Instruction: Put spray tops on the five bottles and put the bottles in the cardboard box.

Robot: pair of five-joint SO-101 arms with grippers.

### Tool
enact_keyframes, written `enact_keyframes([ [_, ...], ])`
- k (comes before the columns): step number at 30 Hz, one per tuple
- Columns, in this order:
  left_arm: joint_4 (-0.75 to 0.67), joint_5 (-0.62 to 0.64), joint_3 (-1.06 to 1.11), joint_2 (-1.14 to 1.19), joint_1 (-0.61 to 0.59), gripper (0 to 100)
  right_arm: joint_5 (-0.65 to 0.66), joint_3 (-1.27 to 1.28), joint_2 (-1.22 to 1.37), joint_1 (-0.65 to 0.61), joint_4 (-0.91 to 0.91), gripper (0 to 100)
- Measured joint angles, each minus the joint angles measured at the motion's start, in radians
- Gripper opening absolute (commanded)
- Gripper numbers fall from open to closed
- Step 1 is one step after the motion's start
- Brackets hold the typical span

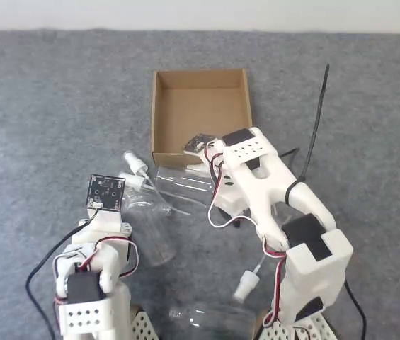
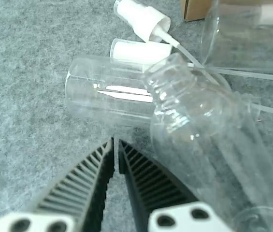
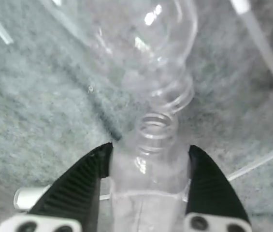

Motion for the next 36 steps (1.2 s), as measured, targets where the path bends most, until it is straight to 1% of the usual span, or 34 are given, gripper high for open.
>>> enact_keyframes([
  [6, 0.0, 0.0, 0.0, 0.0, 0.0, 1, -0.005, 0.0, -0.124, -0.002, 0.081, 9.8],
  [14, 0.0, 0.0, 0.0, 0.0, 0.0, 1, -0.109, 0.0, -0.272, -0.002, 0.189, 9.8],
  [17, 0.0, 0.0, 0.0, 0.0, 0.0, 1, -0.118, 0.017, -0.344, -0.002, 0.199, 9.8],
  [27, 0.0, 0.0, 0.0, 0.0, 0.0, 1, -0.123, 0.189, -0.681, -0.002, 0.206, 9.8],
  [30, 0.0, 0.0, 0.0, 0.0, 0.0, 1, -0.155, 0.236, -0.784, 0.0, 0.207, 9.7],
  [33, 0.0, 0.0, 0.0, 0.0, 0.0, 1, -0.176, 0.281, -0.896, 0.054, 0.195, 9.7],
  [36, 0.0, 0.0, 0.0, 0.0, 0.0, 1, -0.183, 0.327, -0.993, 0.153, 0.153, 9.6],
])
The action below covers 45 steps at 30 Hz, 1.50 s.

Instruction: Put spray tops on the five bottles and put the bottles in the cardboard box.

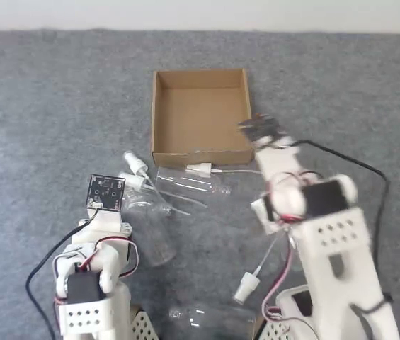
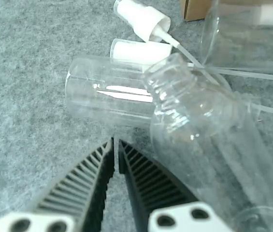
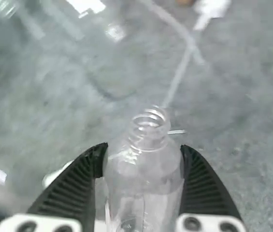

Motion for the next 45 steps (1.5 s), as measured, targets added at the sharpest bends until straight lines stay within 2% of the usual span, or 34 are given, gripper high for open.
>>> enact_keyframes([
  [6, 0.0, 0.0, 0.0, 0.0, 0.0, 1, -0.008, 0.13, -0.121, 0.153, -0.13, 9.7],
  [9, 0.0, 0.0, 0.0, 0.0, 0.0, 1, -0.023, 0.21, -0.137, 0.167, -0.213, 9.6],
  [14, 0.0, 0.0, 0.0, 0.0, 0.0, 1, -0.164, 0.275, -0.137, 0.175, -0.328, 9.6],
  [18, 0.0, -0.002, 0.0, 0.0, 0.0, 1, -0.222, 0.299, -0.137, 0.181, -0.376, 9.6],
  [24, 0.0, -0.002, -0.091, 0.0, -0.046, 1, -0.269, 0.354, -0.143, 0.287, -0.474, 9.6],
  [33, 0.0, -0.002, -0.371, 0.0, -0.054, 2, -0.273, 0.376, -0.143, 0.304, -0.511, 9.6],
  [36, 0.0, -0.035, -0.439, 0.0, -0.054, 2, -0.273, 0.376, -0.143, 0.302, -0.512, 9.6],
  [45, 0.0, -0.064, -0.465, 0.0, -0.048, 2, -0.273, 0.376, -0.143, 0.302, -0.512, 9.6],
])
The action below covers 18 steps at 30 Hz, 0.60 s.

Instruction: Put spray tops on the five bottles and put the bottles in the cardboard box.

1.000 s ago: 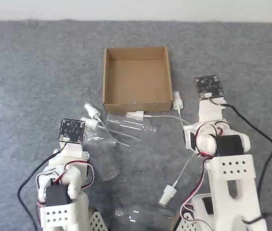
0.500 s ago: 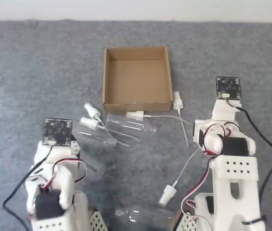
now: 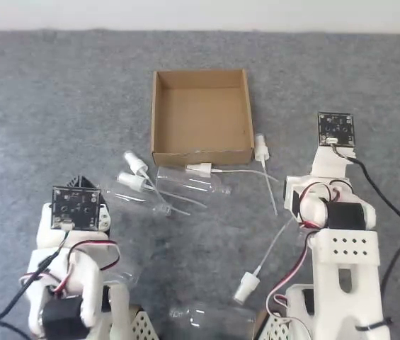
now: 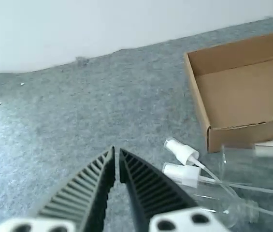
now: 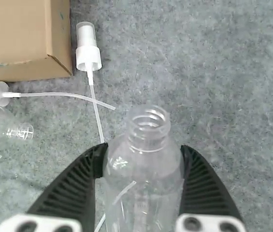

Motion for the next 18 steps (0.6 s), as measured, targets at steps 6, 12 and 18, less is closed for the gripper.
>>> enact_keyframes([
  [6, 0.0, 0.0, -0.017, 0.051, 0.08, 2, 0.0, 0.029, 0.0, -0.025, -0.006, 9.6],
  [12, 0.0, 0.018, -0.189, 0.371, 0.089, 2, 0.0, 0.044, -0.002, -0.02, -0.044, 9.6],
  [18, 0.0, 0.112, -0.361, 0.712, 0.089, 13, 0.0, 0.044, -0.002, -0.023, -0.046, 9.6],
])
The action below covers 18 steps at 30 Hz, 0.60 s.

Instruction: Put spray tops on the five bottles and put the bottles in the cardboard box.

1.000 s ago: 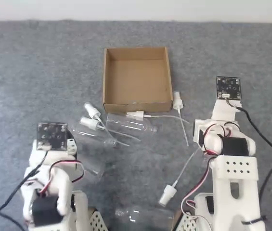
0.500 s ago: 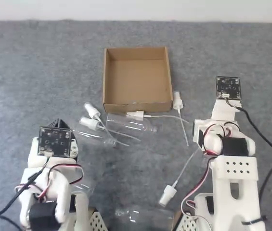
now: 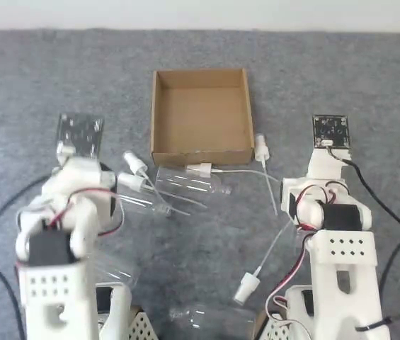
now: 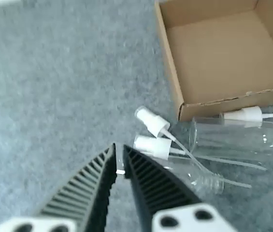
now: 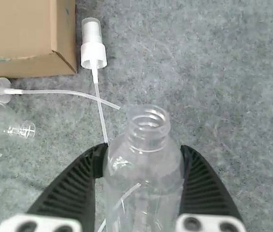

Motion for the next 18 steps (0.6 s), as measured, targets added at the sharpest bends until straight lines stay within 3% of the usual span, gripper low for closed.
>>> enact_keyframes([
  [8, -0.018, 0.233, -0.109, 0.301, 0.006, 17, 0.0, 0.0, 0.0, 0.0, 0.0, 9.6],
  [18, -0.094, 0.427, -0.255, 0.713, 0.008, 17, 0.0, 0.0, 0.0, 0.0, 0.0, 9.6],
])
